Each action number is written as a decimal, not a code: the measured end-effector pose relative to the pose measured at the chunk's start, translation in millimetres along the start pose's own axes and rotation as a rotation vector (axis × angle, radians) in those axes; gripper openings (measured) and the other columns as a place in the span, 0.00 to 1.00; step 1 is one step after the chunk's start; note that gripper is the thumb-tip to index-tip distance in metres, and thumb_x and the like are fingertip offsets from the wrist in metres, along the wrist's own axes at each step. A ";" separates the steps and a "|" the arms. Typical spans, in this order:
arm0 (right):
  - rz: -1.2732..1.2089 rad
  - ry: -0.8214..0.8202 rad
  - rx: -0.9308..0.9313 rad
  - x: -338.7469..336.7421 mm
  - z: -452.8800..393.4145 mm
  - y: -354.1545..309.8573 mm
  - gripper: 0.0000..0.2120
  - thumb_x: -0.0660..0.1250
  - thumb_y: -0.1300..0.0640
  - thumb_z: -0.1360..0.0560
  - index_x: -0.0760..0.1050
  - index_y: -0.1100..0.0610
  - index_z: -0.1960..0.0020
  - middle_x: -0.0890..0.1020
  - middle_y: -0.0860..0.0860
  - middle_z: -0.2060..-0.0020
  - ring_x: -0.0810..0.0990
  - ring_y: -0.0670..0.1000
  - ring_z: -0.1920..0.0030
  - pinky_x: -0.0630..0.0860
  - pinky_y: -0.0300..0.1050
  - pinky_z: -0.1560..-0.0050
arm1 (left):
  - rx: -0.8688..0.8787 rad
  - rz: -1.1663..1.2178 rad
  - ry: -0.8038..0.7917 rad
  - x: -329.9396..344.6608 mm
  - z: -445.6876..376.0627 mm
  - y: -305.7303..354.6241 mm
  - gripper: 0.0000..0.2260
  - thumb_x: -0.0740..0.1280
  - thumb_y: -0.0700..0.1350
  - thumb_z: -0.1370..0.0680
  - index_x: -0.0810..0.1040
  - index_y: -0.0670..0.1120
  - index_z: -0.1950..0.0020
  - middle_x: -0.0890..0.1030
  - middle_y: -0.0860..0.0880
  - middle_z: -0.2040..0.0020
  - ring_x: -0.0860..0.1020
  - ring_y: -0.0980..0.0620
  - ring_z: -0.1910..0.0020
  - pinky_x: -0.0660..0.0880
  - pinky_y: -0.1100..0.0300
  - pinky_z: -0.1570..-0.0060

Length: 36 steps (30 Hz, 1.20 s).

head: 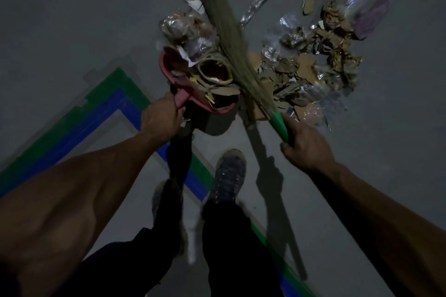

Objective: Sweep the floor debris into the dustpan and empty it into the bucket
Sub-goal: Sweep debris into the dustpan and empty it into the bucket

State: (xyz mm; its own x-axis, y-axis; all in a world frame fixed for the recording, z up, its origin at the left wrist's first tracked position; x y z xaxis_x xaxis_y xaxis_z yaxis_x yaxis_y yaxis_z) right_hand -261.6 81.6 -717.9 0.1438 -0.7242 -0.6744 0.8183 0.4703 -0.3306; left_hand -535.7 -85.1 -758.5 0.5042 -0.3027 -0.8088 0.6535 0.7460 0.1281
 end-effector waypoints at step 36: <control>-0.211 0.268 0.104 -124.5 381.2 -215.8 0.35 0.66 0.58 0.28 0.59 0.47 0.23 0.79 0.58 0.43 0.78 0.60 0.45 0.68 0.45 0.56 | 0.093 0.320 0.284 -284.1 349.7 -73.4 0.12 0.65 0.50 0.21 0.74 0.41 0.49 0.80 0.38 0.55 0.78 0.38 0.57 0.65 0.54 0.64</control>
State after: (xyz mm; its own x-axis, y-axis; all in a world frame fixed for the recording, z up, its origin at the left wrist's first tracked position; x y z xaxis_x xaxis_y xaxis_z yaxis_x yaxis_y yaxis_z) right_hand -244.0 -122.1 -311.0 -0.1740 -0.6357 -0.7521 0.8686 0.2608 -0.4214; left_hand -529.6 -261.3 -337.4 0.5228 0.1199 -0.8439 0.5441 0.7152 0.4387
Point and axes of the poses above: each hand's wrist, its own z-axis away from the middle knuckle, its own x-axis out of the palm, y = z × x, the point moved 9 cm from there along -z, towards the middle knuckle
